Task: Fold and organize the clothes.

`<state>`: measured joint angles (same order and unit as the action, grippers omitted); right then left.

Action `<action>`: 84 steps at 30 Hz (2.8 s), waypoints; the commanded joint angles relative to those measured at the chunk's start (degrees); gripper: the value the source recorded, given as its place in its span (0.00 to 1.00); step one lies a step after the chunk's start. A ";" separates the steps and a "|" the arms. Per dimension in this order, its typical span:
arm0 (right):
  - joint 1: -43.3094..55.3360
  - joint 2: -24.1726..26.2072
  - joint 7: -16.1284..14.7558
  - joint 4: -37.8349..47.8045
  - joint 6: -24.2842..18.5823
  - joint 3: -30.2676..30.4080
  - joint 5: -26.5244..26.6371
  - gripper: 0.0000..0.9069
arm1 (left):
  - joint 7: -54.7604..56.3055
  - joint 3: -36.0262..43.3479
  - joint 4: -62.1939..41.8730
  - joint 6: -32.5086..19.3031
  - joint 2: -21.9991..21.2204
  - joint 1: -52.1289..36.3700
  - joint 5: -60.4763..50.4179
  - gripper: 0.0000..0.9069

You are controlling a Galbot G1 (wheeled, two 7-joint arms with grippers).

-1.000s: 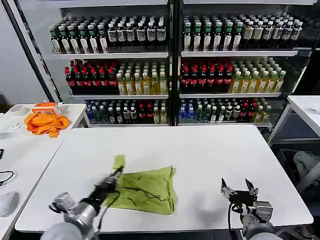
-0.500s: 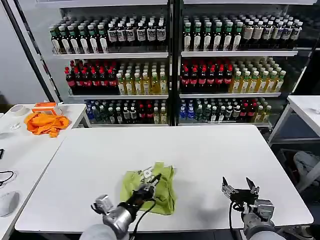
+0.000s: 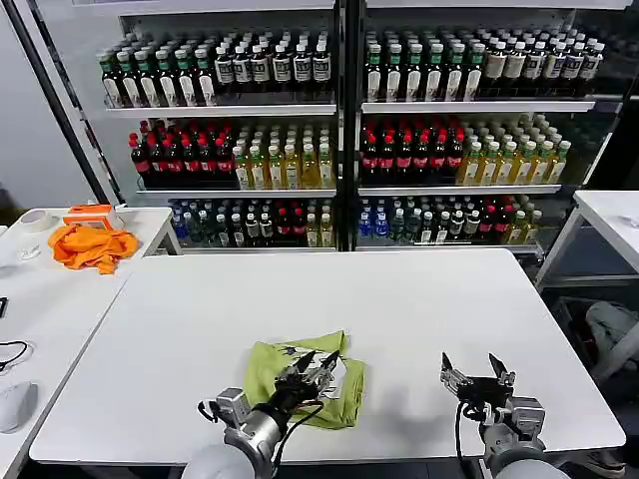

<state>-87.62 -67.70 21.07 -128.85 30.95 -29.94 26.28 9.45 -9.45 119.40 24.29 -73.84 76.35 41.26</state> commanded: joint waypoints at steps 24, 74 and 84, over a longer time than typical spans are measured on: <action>-0.79 0.95 0.21 -0.85 0.24 -1.56 1.12 1.00 | 1.71 -9.99 -9.25 1.32 3.01 1.39 -4.01 1.00; -2.97 0.93 1.27 -7.98 0.99 -6.44 8.62 1.00 | 7.37 -62.85 -2.29 8.82 29.91 2.57 48.85 0.02; -3.29 1.64 0.82 -7.26 0.77 -7.22 8.65 1.00 | -2.74 -33.96 -1.56 3.82 23.23 8.08 3.49 0.02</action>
<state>-90.95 -66.31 22.00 -136.29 31.85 -36.69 34.14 13.14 -59.02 118.62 32.49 -52.34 81.40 80.20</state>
